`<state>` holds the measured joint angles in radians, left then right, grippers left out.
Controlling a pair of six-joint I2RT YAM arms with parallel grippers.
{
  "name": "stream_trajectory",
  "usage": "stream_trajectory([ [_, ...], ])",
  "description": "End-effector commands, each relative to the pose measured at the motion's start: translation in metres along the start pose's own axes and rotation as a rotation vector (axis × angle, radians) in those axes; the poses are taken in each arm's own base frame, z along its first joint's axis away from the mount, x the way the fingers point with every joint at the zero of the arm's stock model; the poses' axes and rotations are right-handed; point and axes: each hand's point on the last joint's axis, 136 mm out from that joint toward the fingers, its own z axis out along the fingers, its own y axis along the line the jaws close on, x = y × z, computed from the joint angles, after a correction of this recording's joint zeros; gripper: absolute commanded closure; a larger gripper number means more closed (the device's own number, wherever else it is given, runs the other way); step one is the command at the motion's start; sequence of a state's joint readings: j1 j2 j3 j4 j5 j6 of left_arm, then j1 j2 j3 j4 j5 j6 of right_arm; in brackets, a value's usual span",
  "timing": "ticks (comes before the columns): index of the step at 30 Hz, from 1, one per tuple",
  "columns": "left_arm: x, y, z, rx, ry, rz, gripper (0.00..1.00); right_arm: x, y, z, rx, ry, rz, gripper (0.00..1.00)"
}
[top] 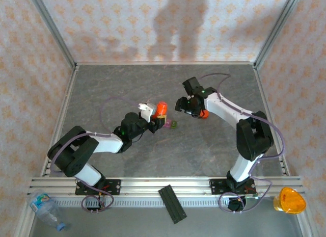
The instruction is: Sort the pills into containers
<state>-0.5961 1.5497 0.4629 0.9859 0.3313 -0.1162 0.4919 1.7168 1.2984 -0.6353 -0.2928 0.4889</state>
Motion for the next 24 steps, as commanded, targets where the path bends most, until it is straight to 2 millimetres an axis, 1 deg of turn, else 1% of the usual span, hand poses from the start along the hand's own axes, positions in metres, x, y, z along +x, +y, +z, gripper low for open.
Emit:
stream_trajectory([
  [1,-0.047,-0.008,-0.002,0.025,-0.192,0.001,1.00,-0.014,-0.007,-0.021,0.032,-0.055,0.029,0.36],
  [4,-0.065,-0.013,0.000,0.045,-0.234,-0.005,1.00,-0.021,-0.017,-0.026,0.066,-0.077,0.047,0.34],
  [9,-0.108,-0.027,0.000,0.096,-0.321,0.025,1.00,-0.039,-0.033,-0.041,0.082,-0.125,0.087,0.29],
  [14,-0.154,-0.047,-0.010,0.166,-0.423,0.081,1.00,-0.055,-0.052,-0.055,0.099,-0.155,0.109,0.23],
  [17,-0.179,-0.055,-0.019,0.191,-0.488,0.092,1.00,-0.063,-0.064,-0.057,0.105,-0.151,0.117,0.19],
  [20,-0.196,-0.061,-0.029,0.215,-0.536,0.091,1.00,-0.067,-0.076,-0.055,0.116,-0.130,0.115,0.17],
  [22,-0.204,-0.064,-0.035,0.225,-0.558,0.089,1.00,-0.069,-0.083,-0.050,0.126,-0.110,0.120,0.17],
  [24,-0.208,-0.066,-0.039,0.229,-0.568,0.090,1.00,-0.070,-0.092,-0.046,0.148,-0.095,0.123,0.17],
])
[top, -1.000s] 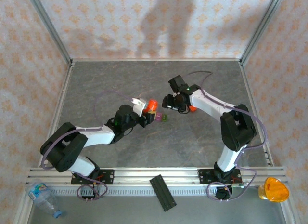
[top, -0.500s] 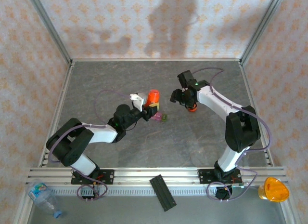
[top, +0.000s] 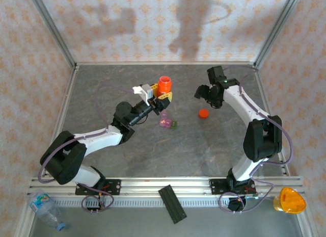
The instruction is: Sort the pills into containers
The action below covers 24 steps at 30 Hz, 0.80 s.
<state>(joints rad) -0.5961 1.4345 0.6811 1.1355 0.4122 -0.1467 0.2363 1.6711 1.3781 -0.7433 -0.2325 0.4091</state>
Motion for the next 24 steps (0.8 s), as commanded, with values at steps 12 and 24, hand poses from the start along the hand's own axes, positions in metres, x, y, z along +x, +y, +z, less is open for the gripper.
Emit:
stream_trajectory([
  [12,-0.037,-0.018,-0.006,0.065,-0.105,-0.001,1.00,0.017,-0.038,0.045,0.160,0.185,-0.072,0.20],
  [24,-0.038,-0.020,-0.003,0.079,-0.096,-0.037,1.00,0.028,-0.044,0.063,0.190,0.245,-0.094,0.22],
])
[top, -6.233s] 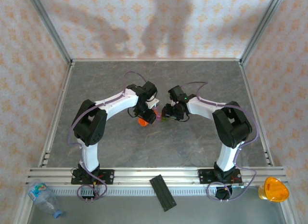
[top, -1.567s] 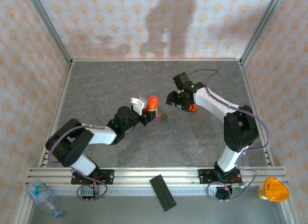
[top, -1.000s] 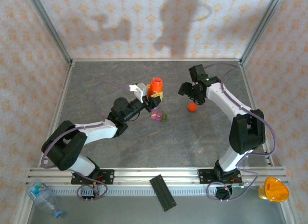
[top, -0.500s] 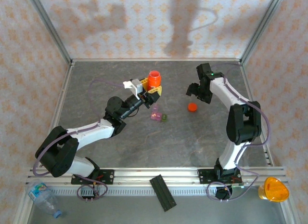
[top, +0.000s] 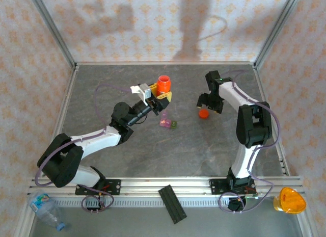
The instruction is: Sort the pills into containers
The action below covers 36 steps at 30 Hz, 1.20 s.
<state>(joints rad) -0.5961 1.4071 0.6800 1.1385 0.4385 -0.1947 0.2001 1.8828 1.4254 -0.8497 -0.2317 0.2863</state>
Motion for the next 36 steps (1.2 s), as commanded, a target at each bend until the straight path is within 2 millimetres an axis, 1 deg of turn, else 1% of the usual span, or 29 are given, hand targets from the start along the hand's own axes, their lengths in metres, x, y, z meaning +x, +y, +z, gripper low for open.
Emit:
stream_trajectory([
  [1,-0.026,-0.014,0.001,0.049,-0.074,0.003,1.00,0.003,-0.002,0.008,0.037,0.031,-0.019,0.22],
  [5,-0.025,-0.013,-0.001,0.044,-0.068,0.004,1.00,0.006,0.002,0.017,0.058,0.043,-0.039,0.23],
  [11,-0.027,-0.013,-0.003,0.037,-0.070,0.010,1.00,0.007,0.002,0.028,0.088,0.056,-0.058,0.25],
  [16,-0.024,-0.012,-0.004,0.034,-0.061,0.011,1.00,0.005,0.002,0.034,0.098,0.063,-0.066,0.28],
  [20,-0.023,-0.012,-0.003,0.033,-0.057,0.007,1.00,0.006,0.000,0.037,0.110,0.066,-0.068,0.33],
  [27,-0.023,-0.012,-0.003,0.036,-0.056,0.005,1.00,0.007,0.001,0.042,0.103,0.073,-0.064,0.34],
  [33,-0.021,-0.012,-0.003,0.036,-0.049,-0.001,1.00,0.008,0.001,0.043,0.099,0.071,-0.063,0.41],
  [36,-0.020,-0.012,-0.003,0.037,-0.047,-0.001,1.00,0.009,0.001,0.043,0.096,0.073,-0.065,0.48],
])
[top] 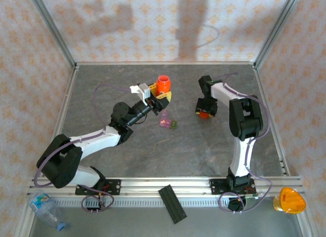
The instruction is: Sort the pills into containers
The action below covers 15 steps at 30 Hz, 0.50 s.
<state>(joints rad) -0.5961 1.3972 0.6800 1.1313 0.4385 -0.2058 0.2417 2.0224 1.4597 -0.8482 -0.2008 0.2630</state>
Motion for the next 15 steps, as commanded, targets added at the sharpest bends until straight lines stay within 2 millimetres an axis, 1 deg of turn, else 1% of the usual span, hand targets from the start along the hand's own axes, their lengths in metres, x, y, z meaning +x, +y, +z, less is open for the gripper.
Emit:
stream_trajectory([
  [1,-0.016,-0.011,-0.002,0.037,-0.040,0.008,1.00,-0.001,-0.004,0.000,0.023,-0.007,-0.004,0.52],
  [2,-0.016,-0.011,-0.002,0.037,-0.041,0.008,1.00,-0.001,-0.004,0.000,0.022,-0.010,-0.004,0.54],
  [5,-0.014,-0.011,-0.002,0.035,-0.035,0.010,1.00,-0.002,-0.003,-0.006,0.012,-0.022,-0.003,0.57],
  [8,-0.008,-0.007,-0.003,0.020,-0.023,0.026,1.00,-0.003,0.002,-0.022,-0.030,-0.053,0.005,0.59],
  [12,0.002,0.000,-0.005,-0.013,-0.009,0.056,1.00,-0.003,0.014,-0.054,-0.098,-0.108,0.002,0.60],
  [15,0.010,0.005,-0.007,-0.032,0.005,0.075,1.00,0.001,0.029,-0.086,-0.149,-0.149,-0.033,0.60],
])
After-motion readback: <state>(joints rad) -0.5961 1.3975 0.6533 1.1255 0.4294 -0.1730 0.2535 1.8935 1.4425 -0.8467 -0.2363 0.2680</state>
